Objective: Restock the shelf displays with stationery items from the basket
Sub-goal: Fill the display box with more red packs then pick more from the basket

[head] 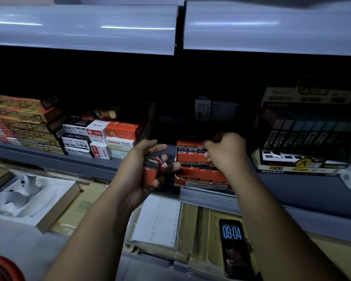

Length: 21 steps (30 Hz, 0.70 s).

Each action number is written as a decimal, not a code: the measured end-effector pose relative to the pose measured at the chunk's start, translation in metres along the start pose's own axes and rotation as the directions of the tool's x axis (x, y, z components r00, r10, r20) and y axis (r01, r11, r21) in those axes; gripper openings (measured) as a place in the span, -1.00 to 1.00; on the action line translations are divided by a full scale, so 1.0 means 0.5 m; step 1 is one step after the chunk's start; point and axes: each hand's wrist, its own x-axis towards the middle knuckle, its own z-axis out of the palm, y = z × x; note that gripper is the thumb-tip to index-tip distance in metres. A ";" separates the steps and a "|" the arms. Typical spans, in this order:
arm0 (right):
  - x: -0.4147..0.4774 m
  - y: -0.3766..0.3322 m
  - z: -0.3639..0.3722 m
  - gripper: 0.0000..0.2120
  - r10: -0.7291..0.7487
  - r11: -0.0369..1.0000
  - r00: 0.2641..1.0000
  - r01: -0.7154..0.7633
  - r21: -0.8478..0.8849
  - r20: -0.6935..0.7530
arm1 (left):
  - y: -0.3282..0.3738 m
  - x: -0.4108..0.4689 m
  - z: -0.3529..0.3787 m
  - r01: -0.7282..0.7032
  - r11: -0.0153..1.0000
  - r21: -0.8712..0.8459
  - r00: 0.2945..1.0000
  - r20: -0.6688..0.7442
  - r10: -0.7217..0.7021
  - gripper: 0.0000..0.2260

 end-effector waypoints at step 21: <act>-0.101 -0.060 0.012 -0.97 -0.469 0.860 0.782 0.300 0.413 0.410 | -0.002 0.010 0.000 -0.079 0.977 0.196 0.996 0.066 0.067 -0.62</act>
